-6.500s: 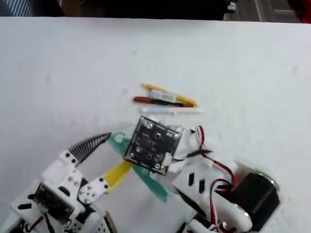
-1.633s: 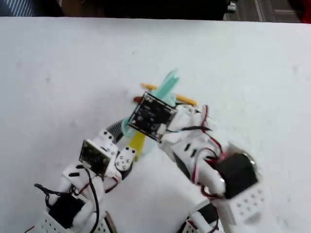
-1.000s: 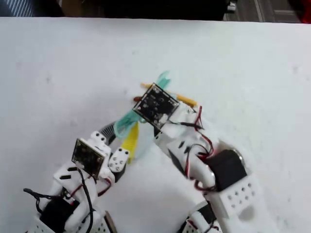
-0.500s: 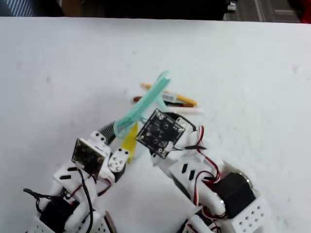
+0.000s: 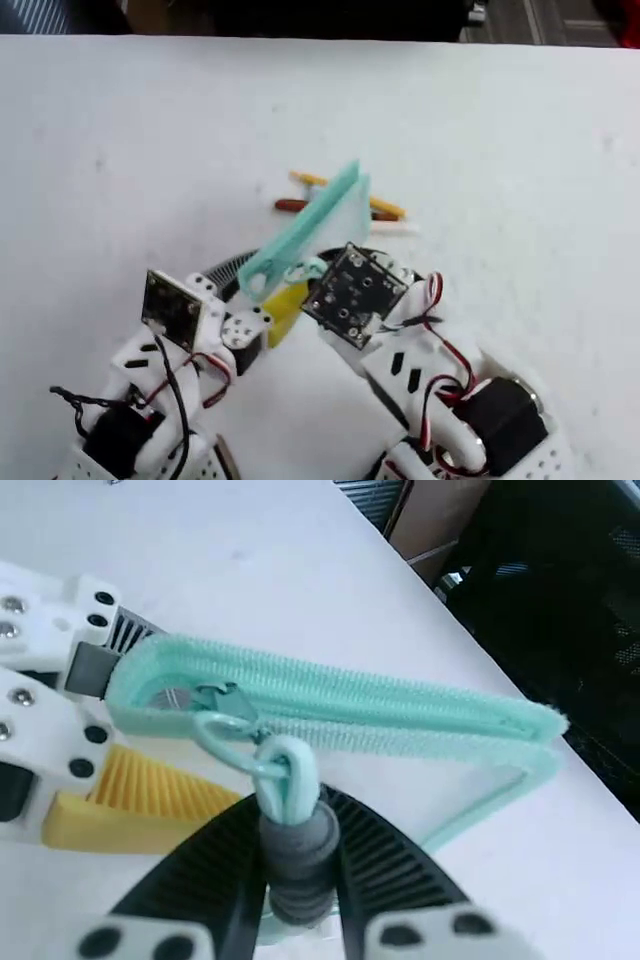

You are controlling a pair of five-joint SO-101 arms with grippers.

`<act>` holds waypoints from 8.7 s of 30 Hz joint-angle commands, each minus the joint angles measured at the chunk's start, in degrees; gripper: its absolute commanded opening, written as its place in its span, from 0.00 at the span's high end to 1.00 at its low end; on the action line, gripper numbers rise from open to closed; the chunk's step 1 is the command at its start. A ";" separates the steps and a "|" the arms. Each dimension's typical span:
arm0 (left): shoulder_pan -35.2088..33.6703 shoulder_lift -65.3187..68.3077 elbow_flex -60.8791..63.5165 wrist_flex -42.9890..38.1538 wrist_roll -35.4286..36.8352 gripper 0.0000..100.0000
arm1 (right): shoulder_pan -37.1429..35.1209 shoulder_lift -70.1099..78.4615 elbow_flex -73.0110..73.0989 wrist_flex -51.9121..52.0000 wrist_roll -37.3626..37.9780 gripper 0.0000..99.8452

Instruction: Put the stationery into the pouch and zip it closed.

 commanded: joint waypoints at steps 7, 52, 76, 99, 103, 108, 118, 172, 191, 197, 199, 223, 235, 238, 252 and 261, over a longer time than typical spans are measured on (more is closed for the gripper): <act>-0.04 -0.22 -2.64 0.09 0.70 0.79 | -2.42 -0.66 -2.81 0.40 -0.44 0.98; 7.08 -0.22 -8.88 10.46 -10.02 0.82 | 5.05 14.90 -15.38 0.92 -0.53 0.98; 12.26 -0.22 -4.31 5.71 -9.05 0.97 | 5.05 13.58 -21.27 6.11 -0.53 0.98; 12.35 -0.22 -3.60 5.54 -9.85 0.98 | 22.99 23.60 -21.19 -2.59 4.40 0.98; 12.35 -0.22 -3.60 5.54 -9.85 0.98 | 24.84 26.86 -21.19 -5.05 4.40 0.98; 12.35 -0.31 -4.31 6.68 -9.93 0.98 | 28.62 30.90 -21.19 -8.92 4.31 0.98; 12.35 -0.31 -7.38 10.29 -10.02 0.98 | 33.10 35.47 -21.27 -13.14 4.31 0.98; 10.15 -0.31 -9.76 12.40 -14.68 0.98 | 11.03 27.30 -33.67 15.87 27.34 0.71; 10.51 -0.31 -9.67 12.31 -14.59 0.98 | 8.84 37.41 -41.93 24.57 42.29 0.84; 10.51 -0.31 -9.67 12.31 -14.51 0.98 | 8.48 37.23 -41.85 24.57 42.81 0.90; 10.59 -0.31 -9.67 12.31 -14.59 0.98 | 7.34 37.23 -41.58 24.66 42.64 0.86; 10.42 -0.31 -9.76 13.01 -7.65 0.77 | 5.14 36.35 -49.41 21.76 31.30 0.98; 10.68 -0.31 -9.67 12.04 -12.57 0.98 | 6.55 35.82 -49.49 21.67 23.38 0.98; 10.51 -0.31 -9.67 12.04 -13.63 0.98 | 8.66 35.82 -49.67 21.67 23.38 0.98; 10.51 -0.31 -4.84 7.47 -14.07 0.98 | 11.12 31.08 -51.60 21.67 23.30 0.98; 10.42 -0.31 -4.84 7.91 -14.15 0.98 | 9.36 30.73 -46.42 24.31 23.38 0.98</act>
